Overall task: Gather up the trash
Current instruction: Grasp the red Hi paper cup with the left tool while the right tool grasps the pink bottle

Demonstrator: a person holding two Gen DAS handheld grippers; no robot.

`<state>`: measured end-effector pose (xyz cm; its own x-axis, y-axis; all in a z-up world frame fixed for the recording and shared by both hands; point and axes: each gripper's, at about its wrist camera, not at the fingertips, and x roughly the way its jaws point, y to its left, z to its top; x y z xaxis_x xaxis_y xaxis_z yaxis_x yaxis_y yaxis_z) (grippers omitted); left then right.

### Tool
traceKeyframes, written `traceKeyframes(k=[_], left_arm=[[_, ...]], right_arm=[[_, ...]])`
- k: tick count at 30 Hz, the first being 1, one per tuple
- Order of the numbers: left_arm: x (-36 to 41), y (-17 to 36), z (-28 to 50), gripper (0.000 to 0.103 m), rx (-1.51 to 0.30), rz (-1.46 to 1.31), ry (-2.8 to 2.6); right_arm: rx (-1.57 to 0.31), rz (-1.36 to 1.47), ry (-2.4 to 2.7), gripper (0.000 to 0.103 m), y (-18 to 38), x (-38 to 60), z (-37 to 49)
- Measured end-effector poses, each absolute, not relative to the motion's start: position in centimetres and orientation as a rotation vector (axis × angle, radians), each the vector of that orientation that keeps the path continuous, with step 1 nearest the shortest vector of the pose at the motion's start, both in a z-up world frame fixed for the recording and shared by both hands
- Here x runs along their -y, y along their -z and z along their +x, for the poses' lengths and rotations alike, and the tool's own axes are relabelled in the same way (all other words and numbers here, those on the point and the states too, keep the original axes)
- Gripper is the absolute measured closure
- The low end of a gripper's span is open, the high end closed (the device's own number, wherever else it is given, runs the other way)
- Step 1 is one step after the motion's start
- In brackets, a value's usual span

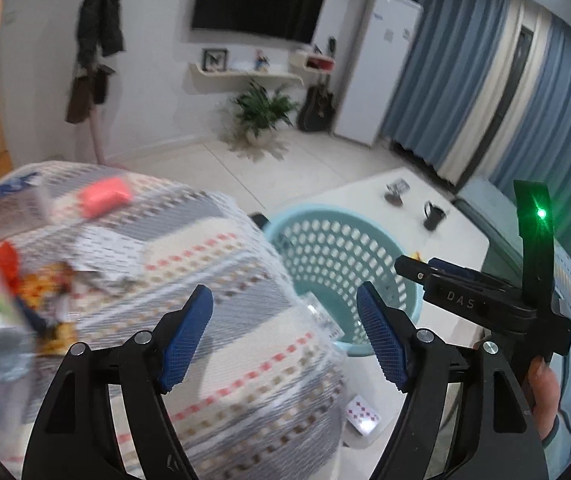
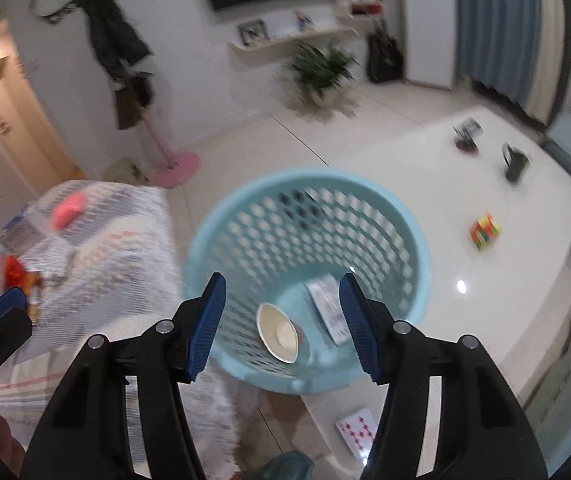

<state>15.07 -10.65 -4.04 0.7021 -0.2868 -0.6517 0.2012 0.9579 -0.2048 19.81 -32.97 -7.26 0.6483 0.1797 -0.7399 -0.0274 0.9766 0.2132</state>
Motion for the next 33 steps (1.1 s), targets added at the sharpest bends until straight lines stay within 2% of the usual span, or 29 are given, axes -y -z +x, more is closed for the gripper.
traceKeyframes(k=[9, 11, 15, 19, 23, 33], left_arm=[[-0.8, -1.6, 9.6, 0.03, -0.604, -0.211, 0.052], [-3.3, -2.3, 8.8, 0.026, -0.589, -0.226, -0.001], [-9.9, -3.1, 7.4, 0.023, -0.572, -0.29, -0.124], [-15.7, -2.5, 6.8, 0.018, -0.597, -0.353, -0.199], [-20.5, -0.5, 7.9, 0.018, -0.666, -0.419, -0.23], [-25.5, 4.8, 12.5, 0.019, -0.801, -0.567, -0.228]], right_arm=[[-0.704, 0.067, -0.385, 0.048, 0.0, 21.2, 18.1], [-0.692, 0.034, -0.451, 0.048, -1.1, 18.0, 17.9], [-0.683, -0.04, -0.552, 0.048, -1.8, 11.5, 17.4], [-0.699, -0.101, -0.622, 0.048, -1.4, 6.3, 16.8], [-0.728, -0.146, -0.66, 0.048, -0.7, 2.3, 16.9], [-0.794, -0.186, -0.677, 0.047, 1.8, -0.5, 18.9]])
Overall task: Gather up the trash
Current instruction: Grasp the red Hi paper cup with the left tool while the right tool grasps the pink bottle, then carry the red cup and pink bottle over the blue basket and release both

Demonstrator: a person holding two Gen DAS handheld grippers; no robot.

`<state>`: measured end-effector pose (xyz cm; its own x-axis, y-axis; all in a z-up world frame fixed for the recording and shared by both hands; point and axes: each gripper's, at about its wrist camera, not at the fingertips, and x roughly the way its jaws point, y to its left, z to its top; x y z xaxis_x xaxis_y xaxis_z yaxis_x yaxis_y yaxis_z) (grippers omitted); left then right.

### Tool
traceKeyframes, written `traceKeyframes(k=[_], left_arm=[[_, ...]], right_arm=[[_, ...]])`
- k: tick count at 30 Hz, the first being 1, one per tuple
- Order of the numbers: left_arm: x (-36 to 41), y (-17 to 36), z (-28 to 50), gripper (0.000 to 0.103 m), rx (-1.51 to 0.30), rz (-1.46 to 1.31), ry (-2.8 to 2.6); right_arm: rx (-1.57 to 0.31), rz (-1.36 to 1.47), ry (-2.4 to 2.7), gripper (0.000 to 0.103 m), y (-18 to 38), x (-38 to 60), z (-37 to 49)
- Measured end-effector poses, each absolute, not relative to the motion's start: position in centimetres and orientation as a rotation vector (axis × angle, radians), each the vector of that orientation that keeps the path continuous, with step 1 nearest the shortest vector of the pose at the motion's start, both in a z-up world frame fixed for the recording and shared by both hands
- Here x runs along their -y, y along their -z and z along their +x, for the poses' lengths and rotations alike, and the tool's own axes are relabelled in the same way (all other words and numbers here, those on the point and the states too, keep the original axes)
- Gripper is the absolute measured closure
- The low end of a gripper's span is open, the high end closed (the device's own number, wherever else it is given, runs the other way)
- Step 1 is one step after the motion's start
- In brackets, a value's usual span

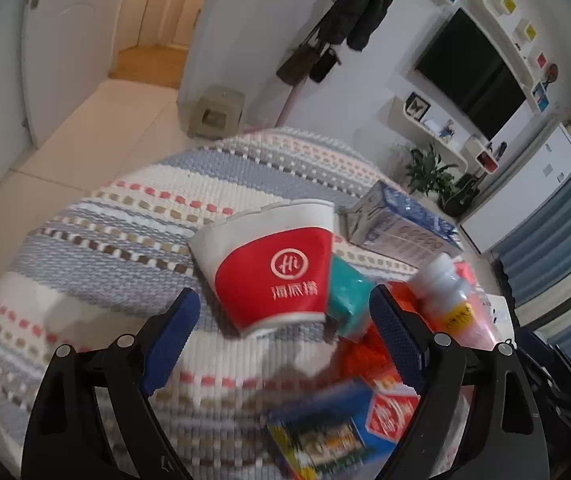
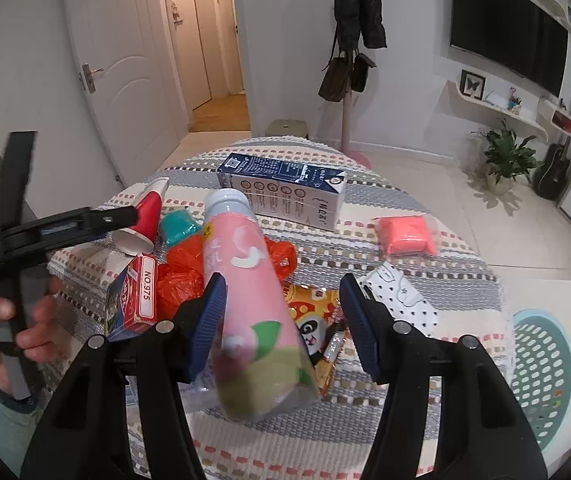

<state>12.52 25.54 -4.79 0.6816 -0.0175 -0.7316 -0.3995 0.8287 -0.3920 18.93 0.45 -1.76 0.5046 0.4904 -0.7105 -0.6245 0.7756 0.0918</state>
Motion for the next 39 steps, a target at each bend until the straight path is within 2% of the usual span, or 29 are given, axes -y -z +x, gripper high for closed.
traceKeyframes(k=[3, 8, 17, 20, 39], left_arm=[[-25.7, 5.7, 13.7, 0.02, -0.829, -0.57, -0.237], [-26.2, 6.7, 14.7, 0.03, -0.846, -0.587, -0.242], [-25.8, 6.8, 14.9, 0.032, -0.825, -0.557, -0.239], [-25.2, 6.6, 14.1, 0.033, -0.802, -0.557, -0.228], [-15.5, -2.5, 10.4, 0.033, -0.624, -0.401, -0.072]], right_arm=[[-0.8, -0.192, -0.692, 0.047, 1.9, -0.9, 19.2], [-0.818, -0.213, -0.716, 0.047, 2.3, -1.9, 19.2], [-0.886, -0.225, -0.75, 0.048, 3.6, -3.3, 19.7], [-0.885, -0.238, -0.754, 0.054, 3.9, -3.6, 19.5], [-0.763, -0.079, -0.709, 0.059, -1.1, 4.2, 17.8]])
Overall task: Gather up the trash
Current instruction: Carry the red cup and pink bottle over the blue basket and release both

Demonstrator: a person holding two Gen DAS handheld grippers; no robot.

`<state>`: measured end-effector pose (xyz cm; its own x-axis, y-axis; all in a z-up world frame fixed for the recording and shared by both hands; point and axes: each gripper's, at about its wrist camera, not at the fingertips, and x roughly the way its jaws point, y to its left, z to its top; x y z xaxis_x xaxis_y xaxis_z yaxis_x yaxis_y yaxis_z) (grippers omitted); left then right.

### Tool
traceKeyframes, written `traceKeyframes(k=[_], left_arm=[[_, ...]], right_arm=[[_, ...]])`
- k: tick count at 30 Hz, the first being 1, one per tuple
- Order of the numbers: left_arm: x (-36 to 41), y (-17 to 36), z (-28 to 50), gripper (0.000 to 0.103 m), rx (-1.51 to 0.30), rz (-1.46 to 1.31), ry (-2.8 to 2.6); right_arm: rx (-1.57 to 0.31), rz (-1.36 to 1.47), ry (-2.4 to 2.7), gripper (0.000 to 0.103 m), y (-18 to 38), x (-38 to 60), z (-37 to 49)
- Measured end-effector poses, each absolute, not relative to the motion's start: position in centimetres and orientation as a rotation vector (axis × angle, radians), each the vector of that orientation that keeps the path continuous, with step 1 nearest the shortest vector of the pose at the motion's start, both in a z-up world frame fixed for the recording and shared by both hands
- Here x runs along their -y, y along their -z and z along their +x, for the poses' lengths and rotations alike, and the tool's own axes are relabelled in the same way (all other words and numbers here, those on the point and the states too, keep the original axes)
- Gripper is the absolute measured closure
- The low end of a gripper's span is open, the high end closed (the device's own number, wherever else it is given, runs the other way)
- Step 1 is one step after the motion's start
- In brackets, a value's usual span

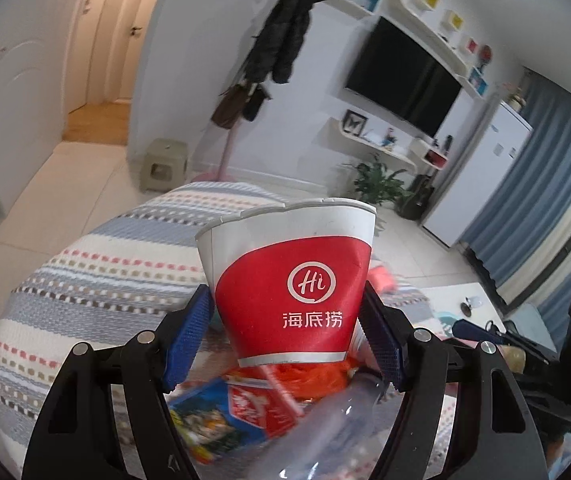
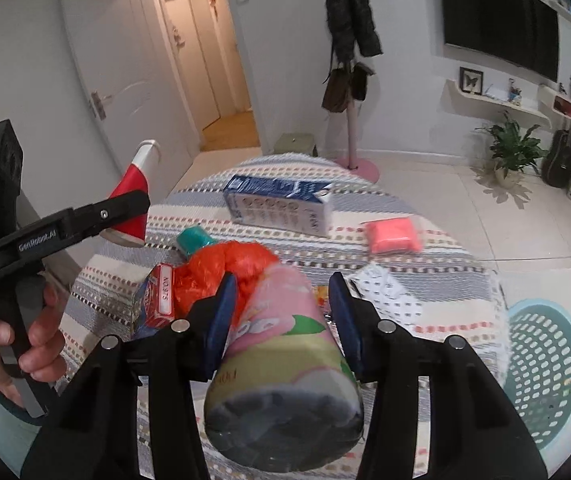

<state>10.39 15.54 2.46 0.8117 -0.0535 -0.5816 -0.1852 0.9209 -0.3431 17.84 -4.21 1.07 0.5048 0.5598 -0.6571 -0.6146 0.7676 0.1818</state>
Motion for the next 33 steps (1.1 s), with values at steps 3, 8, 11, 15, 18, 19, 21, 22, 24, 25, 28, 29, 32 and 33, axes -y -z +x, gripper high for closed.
traceKeyframes(k=[3, 8, 11, 15, 18, 19, 21, 22, 24, 25, 28, 29, 32, 33], left_arm=[[-13.4, -3.1, 10.5, 0.033, -0.62, -0.376, -0.047], [-10.9, -3.3, 9.8, 0.032, -0.612, -0.349, -0.012], [-9.9, -3.0, 9.7, 0.032, -0.616, -0.337, 0.003], [-8.5, -2.4, 10.0, 0.032, -0.634, -0.313, 0.023], [-8.2, -2.1, 10.0, 0.032, -0.64, -0.308, 0.027], [-8.1, -2.0, 9.9, 0.032, -0.641, -0.31, 0.027], [-8.0, -1.8, 9.8, 0.032, -0.646, -0.315, 0.028], [-8.1, -1.7, 9.7, 0.032, -0.646, -0.316, 0.029], [-8.2, -1.6, 9.7, 0.032, -0.642, -0.317, 0.03], [-8.2, -1.6, 9.6, 0.032, -0.642, -0.316, 0.03], [-8.2, -1.5, 9.8, 0.032, -0.649, -0.318, 0.035], [-8.2, -1.3, 9.9, 0.032, -0.653, -0.319, 0.037], [-7.5, -0.9, 10.2, 0.032, -0.667, -0.312, 0.044], [-7.4, -0.9, 10.4, 0.032, -0.67, -0.309, 0.045]], right_arm=[[-0.793, -0.08, -0.7, 0.059, -1.0, 6.1, 17.3], [-0.802, -0.085, -0.686, 0.06, 0.9, 9.7, 14.2], [-0.834, -0.088, -0.676, 0.061, 2.8, 11.1, 12.8], [-0.92, -0.115, -0.667, 0.071, 5.7, 11.7, 11.8], [-0.936, -0.135, -0.673, 0.071, 6.5, 11.7, 11.5], [-0.947, -0.136, -0.673, 0.071, 6.4, 11.6, 11.6], [-0.984, -0.117, -0.675, 0.067, 6.6, 11.6, 12.2], [-1.0, -0.118, -0.679, 0.066, 6.8, 11.5, 12.4], [-1.032, -0.14, -0.695, 0.061, 7.1, 11.0, 12.7], [-1.058, -0.135, -0.708, 0.06, 7.4, 10.8, 12.9], [-1.149, -0.101, -0.755, 0.057, 9.1, 9.9, 13.9], [-1.166, -0.094, -0.765, 0.057, 9.5, 9.5, 14.1], [-1.15, -0.092, -0.774, 0.057, 9.6, 9.1, 14.3], [-1.138, -0.082, -0.776, 0.058, 9.5, 9.4, 14.4]])
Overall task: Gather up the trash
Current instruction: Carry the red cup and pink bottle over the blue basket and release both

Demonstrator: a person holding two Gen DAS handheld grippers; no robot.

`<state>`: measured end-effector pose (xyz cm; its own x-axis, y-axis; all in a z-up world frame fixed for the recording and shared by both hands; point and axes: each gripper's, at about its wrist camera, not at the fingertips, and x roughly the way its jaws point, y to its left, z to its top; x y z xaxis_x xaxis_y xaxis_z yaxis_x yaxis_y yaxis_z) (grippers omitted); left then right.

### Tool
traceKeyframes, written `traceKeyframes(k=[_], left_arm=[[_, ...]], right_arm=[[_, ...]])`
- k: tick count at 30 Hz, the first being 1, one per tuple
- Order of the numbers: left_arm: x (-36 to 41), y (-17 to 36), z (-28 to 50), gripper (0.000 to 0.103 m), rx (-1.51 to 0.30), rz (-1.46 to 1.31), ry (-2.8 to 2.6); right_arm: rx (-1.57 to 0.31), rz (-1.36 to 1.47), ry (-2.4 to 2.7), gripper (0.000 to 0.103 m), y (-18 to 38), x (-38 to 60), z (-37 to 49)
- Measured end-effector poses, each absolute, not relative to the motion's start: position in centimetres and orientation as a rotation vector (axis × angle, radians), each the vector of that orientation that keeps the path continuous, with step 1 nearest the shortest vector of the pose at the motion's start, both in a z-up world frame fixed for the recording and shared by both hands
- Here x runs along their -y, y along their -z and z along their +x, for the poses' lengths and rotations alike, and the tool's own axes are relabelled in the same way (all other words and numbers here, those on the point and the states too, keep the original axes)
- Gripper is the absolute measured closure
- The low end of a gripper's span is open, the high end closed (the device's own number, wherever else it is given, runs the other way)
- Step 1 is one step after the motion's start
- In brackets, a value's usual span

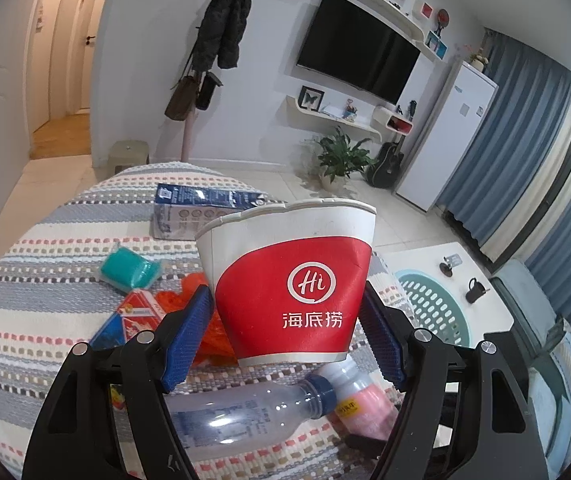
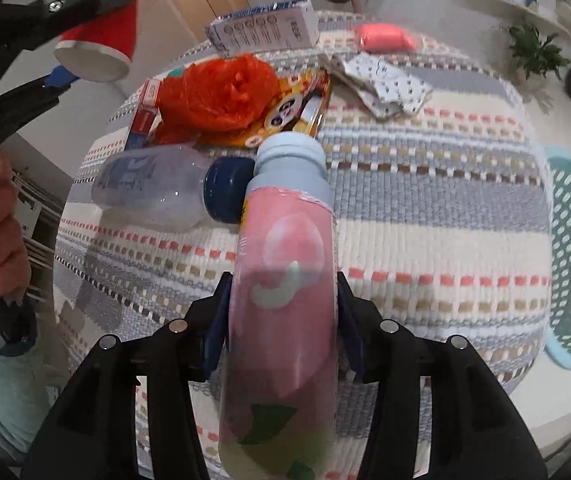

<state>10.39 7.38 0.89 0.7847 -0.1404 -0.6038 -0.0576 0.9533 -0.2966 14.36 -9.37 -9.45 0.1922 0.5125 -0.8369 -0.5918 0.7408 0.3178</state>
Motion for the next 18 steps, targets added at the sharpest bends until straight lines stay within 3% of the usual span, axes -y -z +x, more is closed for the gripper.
traceKeyframes(k=[10, 18], left_arm=[[-2.2, -2.0, 13.9, 0.032, -0.664, -0.283, 0.127], [6.1, -2.2, 19.0, 0.032, -0.68, -0.243, 0.249]], right_arm=[[-0.895, 0.124, -0.68, 0.058, 2.2, 18.6, 17.2], [-0.823, 0.21, -0.465, 0.058, 0.6, 27.7, 21.6]])
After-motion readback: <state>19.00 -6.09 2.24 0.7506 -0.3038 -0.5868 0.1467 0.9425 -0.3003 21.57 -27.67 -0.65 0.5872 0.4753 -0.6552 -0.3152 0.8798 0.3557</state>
